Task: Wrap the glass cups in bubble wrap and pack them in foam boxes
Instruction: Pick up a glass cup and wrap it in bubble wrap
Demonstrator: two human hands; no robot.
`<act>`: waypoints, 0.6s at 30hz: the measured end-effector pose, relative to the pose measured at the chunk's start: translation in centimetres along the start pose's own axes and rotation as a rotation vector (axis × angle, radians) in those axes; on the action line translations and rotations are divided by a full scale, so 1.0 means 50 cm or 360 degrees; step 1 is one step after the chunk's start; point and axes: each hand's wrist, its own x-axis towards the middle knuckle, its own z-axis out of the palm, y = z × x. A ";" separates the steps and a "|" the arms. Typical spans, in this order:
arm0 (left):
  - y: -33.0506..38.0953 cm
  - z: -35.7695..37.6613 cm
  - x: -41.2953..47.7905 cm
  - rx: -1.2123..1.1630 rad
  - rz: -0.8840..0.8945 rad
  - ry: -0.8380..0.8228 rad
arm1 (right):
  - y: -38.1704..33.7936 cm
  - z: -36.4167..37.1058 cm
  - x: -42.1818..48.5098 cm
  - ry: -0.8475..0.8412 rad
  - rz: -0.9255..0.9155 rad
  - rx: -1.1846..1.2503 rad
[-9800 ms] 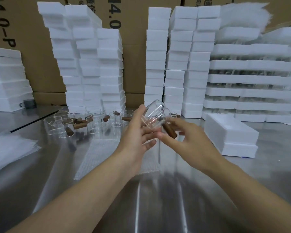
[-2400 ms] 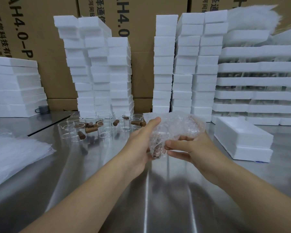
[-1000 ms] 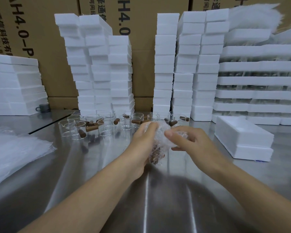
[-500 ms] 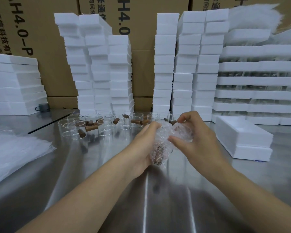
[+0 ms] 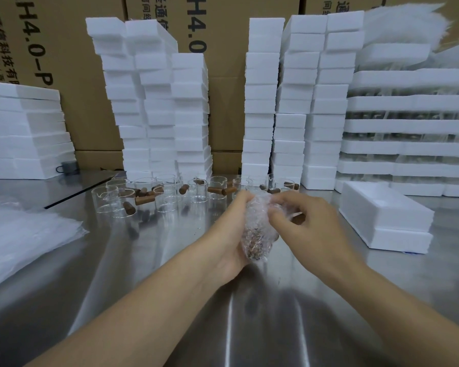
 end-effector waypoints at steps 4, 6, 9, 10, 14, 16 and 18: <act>0.005 0.002 -0.008 -0.0040 0.0022 0.0157 | 0.000 0.003 0.001 -0.0092 0.0075 0.0282; 0.005 0.002 -0.006 -0.0049 0.0050 0.0192 | -0.001 0.002 0.000 -0.0169 0.0058 0.0271; 0.004 0.001 -0.001 0.0000 0.0105 0.0188 | 0.002 0.002 0.002 -0.0267 0.0061 0.0138; 0.004 0.001 0.000 0.0025 0.0136 0.0183 | 0.001 0.000 0.003 -0.0276 0.0068 0.0069; 0.004 0.003 -0.004 0.0073 0.0132 0.0043 | -0.013 -0.011 0.005 -0.0366 -0.0039 0.0092; 0.003 0.002 -0.007 0.0059 0.0094 -0.0010 | -0.016 -0.012 0.000 -0.0425 -0.0132 0.0085; 0.004 0.000 -0.008 0.0039 0.0091 0.0054 | -0.010 -0.004 -0.003 -0.0395 -0.0131 -0.0048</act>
